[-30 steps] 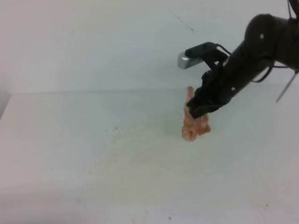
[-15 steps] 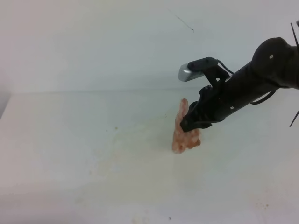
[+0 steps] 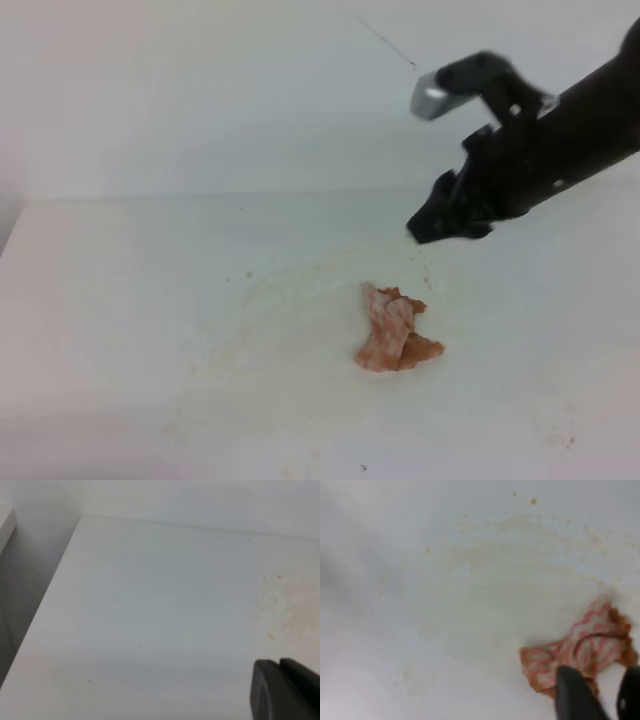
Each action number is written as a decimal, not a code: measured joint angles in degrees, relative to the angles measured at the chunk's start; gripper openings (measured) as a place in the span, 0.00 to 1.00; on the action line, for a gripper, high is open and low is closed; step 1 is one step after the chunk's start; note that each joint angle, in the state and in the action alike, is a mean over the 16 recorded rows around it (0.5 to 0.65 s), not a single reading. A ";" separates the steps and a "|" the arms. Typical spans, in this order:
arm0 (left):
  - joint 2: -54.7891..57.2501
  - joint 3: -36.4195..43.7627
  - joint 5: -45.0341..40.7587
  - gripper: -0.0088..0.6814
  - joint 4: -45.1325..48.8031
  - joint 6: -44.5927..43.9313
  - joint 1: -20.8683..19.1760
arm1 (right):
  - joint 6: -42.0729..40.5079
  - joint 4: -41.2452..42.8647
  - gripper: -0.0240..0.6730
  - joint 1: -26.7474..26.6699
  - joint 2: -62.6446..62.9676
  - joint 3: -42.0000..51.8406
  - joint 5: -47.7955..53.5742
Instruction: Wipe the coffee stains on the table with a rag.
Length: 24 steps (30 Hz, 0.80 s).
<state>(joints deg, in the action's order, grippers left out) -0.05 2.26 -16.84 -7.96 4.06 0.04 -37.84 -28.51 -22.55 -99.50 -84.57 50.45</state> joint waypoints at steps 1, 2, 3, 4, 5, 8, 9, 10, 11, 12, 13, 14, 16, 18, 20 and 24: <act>0.00 0.00 0.00 0.01 0.00 0.00 0.00 | 0.16 1.07 0.27 -0.01 1.72 0.06 0.54; 0.00 0.00 0.00 0.01 0.00 0.00 0.00 | 0.42 2.29 0.22 -0.01 3.56 0.20 1.02; 0.00 0.00 0.00 0.01 0.00 0.00 0.00 | 0.80 3.65 0.18 -0.02 5.50 0.46 1.37; 0.00 0.00 0.00 0.01 0.00 0.00 0.00 | 1.28 5.10 0.14 -0.02 7.50 0.84 1.58; 0.00 0.00 0.00 0.01 0.00 0.00 0.00 | 1.88 6.61 0.11 -0.03 9.62 1.41 1.57; 0.01 0.00 0.00 0.01 0.00 0.00 0.00 | 4.30 11.45 0.04 -0.04 16.35 4.43 -0.01; 0.01 0.00 0.00 0.01 0.00 0.00 0.00 | 5.37 13.11 0.04 -0.05 18.69 5.94 -1.08; 0.01 0.00 0.00 0.01 0.00 0.00 0.00 | 6.56 14.75 0.04 -0.05 21.06 7.74 -2.38; 0.01 0.00 0.00 0.01 0.00 0.00 0.00 | 7.92 16.38 0.04 -0.06 23.47 9.81 -3.94; 0.01 0.00 0.00 0.01 0.00 0.00 0.00 | 9.41 17.98 0.04 -0.06 25.88 12.15 -5.78; 0.01 0.00 0.00 0.01 0.00 0.00 0.00 | 11.00 19.50 0.04 -0.06 28.24 14.68 -7.84; 0.01 -0.14 0.00 0.01 0.00 0.00 0.00 | 12.65 20.96 0.04 -0.06 30.61 17.43 -10.16; 0.01 -0.28 0.00 0.01 0.01 0.00 0.00 | 15.98 23.51 0.04 -0.06 35.13 23.35 -15.33; 0.00 -0.28 0.00 0.01 0.01 0.00 0.00 | 19.10 25.59 0.04 -0.06 39.29 29.39 -20.70; 0.01 -0.28 -0.01 0.01 0.01 0.00 0.00 | 21.82 27.12 0.04 -0.06 42.96 35.04 -25.60; 0.01 -0.56 -0.03 0.01 0.01 0.00 0.00 | 26.01 28.98 0.04 -0.06 48.36 44.05 -32.76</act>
<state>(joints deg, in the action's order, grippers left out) -0.04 1.69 -16.87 -7.95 4.06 0.04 -11.84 0.47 -22.61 -51.14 -40.52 17.69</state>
